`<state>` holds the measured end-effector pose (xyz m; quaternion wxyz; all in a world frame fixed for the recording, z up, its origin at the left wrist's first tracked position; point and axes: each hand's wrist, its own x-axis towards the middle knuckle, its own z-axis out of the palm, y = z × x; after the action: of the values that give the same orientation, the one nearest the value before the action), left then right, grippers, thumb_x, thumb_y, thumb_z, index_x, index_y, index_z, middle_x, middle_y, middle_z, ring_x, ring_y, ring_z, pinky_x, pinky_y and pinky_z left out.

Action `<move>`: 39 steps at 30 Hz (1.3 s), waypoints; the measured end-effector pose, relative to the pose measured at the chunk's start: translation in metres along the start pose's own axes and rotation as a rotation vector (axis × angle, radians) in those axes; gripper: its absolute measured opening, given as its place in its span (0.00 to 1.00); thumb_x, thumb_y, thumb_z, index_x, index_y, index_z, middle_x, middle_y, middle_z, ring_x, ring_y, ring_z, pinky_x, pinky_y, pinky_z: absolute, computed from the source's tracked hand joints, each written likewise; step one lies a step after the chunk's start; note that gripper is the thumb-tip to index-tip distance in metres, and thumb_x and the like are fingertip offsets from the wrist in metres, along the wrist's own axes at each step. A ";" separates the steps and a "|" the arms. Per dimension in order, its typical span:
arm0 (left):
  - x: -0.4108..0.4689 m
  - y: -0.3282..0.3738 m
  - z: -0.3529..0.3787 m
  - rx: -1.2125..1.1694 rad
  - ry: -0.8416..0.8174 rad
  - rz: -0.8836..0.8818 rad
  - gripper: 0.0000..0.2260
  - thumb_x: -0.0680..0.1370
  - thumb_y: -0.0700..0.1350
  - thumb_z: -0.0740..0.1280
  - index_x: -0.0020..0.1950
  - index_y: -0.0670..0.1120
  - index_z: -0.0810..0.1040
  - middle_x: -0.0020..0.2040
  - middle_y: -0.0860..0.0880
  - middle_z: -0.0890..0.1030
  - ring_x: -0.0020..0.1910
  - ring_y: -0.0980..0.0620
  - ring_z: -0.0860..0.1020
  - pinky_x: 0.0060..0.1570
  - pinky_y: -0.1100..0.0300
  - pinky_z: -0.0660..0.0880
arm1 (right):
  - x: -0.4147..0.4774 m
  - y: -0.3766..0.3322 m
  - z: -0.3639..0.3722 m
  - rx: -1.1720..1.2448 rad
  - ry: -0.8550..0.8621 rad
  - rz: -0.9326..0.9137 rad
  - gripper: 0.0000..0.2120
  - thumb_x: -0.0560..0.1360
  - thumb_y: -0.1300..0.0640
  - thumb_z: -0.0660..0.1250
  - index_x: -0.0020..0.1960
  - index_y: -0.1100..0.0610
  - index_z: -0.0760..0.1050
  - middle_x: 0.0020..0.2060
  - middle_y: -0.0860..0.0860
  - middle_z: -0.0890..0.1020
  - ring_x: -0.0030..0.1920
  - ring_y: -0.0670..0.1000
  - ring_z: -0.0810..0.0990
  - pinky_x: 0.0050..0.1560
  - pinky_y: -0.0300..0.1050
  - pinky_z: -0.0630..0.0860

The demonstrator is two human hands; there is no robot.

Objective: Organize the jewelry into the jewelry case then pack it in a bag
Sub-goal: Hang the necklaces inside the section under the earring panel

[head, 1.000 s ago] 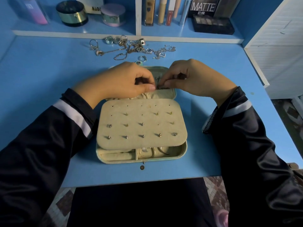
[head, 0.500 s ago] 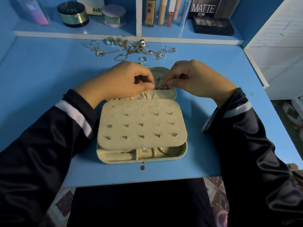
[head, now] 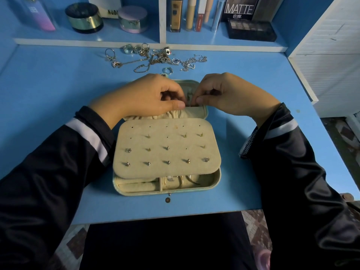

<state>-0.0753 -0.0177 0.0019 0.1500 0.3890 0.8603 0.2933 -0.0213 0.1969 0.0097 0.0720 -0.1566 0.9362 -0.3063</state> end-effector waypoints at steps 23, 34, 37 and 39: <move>0.000 -0.006 0.000 -0.017 -0.051 0.003 0.03 0.77 0.48 0.70 0.50 0.52 0.82 0.42 0.52 0.80 0.37 0.60 0.73 0.38 0.63 0.70 | -0.002 -0.001 0.001 0.030 -0.032 -0.020 0.09 0.77 0.62 0.67 0.46 0.48 0.80 0.42 0.45 0.75 0.36 0.38 0.73 0.41 0.29 0.67; 0.002 -0.007 0.002 -0.015 -0.037 -0.003 0.01 0.77 0.49 0.70 0.47 0.55 0.81 0.41 0.52 0.80 0.35 0.61 0.72 0.36 0.67 0.67 | 0.000 -0.001 0.002 0.051 0.002 0.021 0.08 0.77 0.63 0.67 0.45 0.52 0.82 0.45 0.50 0.77 0.45 0.53 0.78 0.48 0.43 0.72; 0.001 -0.006 0.002 -0.021 -0.032 0.002 0.01 0.77 0.49 0.70 0.46 0.55 0.81 0.39 0.55 0.78 0.34 0.62 0.72 0.34 0.70 0.65 | 0.000 -0.001 0.003 0.042 -0.005 0.013 0.07 0.77 0.64 0.67 0.46 0.55 0.83 0.46 0.52 0.78 0.45 0.54 0.78 0.49 0.45 0.72; 0.001 -0.006 0.002 -0.025 -0.034 0.007 0.02 0.77 0.49 0.70 0.45 0.56 0.80 0.39 0.55 0.78 0.33 0.63 0.72 0.33 0.72 0.64 | -0.001 -0.002 0.003 0.072 0.031 0.027 0.08 0.77 0.63 0.67 0.45 0.54 0.82 0.44 0.50 0.78 0.43 0.51 0.77 0.48 0.42 0.73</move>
<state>-0.0784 -0.0188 -0.0037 0.1686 0.3949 0.8526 0.2978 -0.0192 0.1945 0.0086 0.0672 -0.1364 0.9277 -0.3410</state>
